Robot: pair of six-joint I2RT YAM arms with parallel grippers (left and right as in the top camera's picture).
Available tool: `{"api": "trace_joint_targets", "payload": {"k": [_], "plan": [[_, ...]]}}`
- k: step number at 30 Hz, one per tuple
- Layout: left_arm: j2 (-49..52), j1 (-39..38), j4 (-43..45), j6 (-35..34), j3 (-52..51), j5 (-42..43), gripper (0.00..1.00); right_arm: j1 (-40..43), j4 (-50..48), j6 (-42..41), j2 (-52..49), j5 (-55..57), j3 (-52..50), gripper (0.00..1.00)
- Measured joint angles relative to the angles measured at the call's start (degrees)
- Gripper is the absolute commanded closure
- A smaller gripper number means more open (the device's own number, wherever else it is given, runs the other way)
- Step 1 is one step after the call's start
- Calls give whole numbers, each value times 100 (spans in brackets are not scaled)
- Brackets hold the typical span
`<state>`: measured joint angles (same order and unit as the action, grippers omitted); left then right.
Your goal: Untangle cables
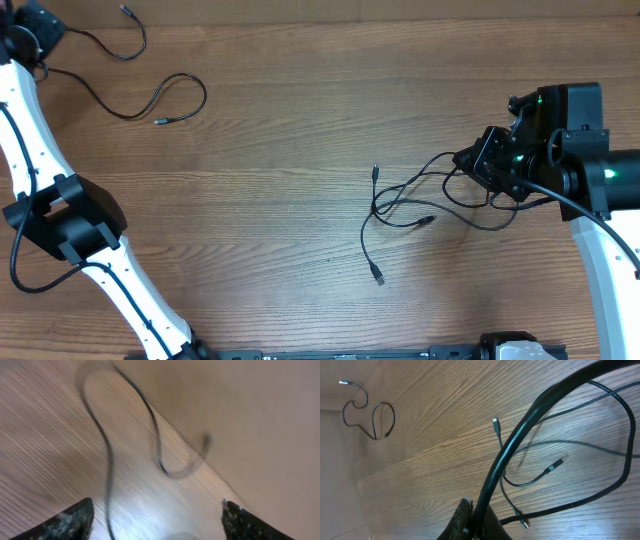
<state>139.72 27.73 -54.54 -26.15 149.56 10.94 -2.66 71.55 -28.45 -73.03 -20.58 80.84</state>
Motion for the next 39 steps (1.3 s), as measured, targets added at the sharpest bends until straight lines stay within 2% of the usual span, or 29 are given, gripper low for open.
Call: {"api": "trace_joint_targets", "payload": {"k": [3, 7, 8, 11, 13, 19, 26, 30, 32, 36, 39], "plan": [[0, -94, -507, 2, 0, 367, 19, 0, 2, -2, 0, -2, -2, 89], [2, -385, -1204, 2, 0, 188, 19, -2, -7, -7, -37, -13, 0, 88], [2, -479, -1340, 4, 0, 118, 18, 0, -7, -13, -66, -17, 0, 84], [39, -772, -1576, 4, 0, -76, 18, -13, -39, -48, -238, -42, 0, 61], [116, -973, -1665, 2, 0, -168, 22, -63, -55, -72, -407, -63, 0, 47], [444, -1364, -2052, -138, 0, -474, 16, -444, -90, -31, -964, -114, 0, 30], [769, -1388, -1768, -175, 0, -1040, 9, -909, -192, -33, -1408, -151, 0, 20], [964, -1379, -1537, 479, 0, -1561, 9, -1274, -356, -26, -1475, -146, 0, 16], [1040, -1357, -1475, 721, 0, -1637, 12, -1421, -490, -31, -1475, -149, 0, 13], [1198, -1290, -1303, 1169, 0, -1475, 13, -1668, -752, -24, -1475, -146, 0, 9], [1338, -1259, -1259, 1473, 0, -1244, 9, -1799, -881, -24, -1475, -149, 0, 6]]}}
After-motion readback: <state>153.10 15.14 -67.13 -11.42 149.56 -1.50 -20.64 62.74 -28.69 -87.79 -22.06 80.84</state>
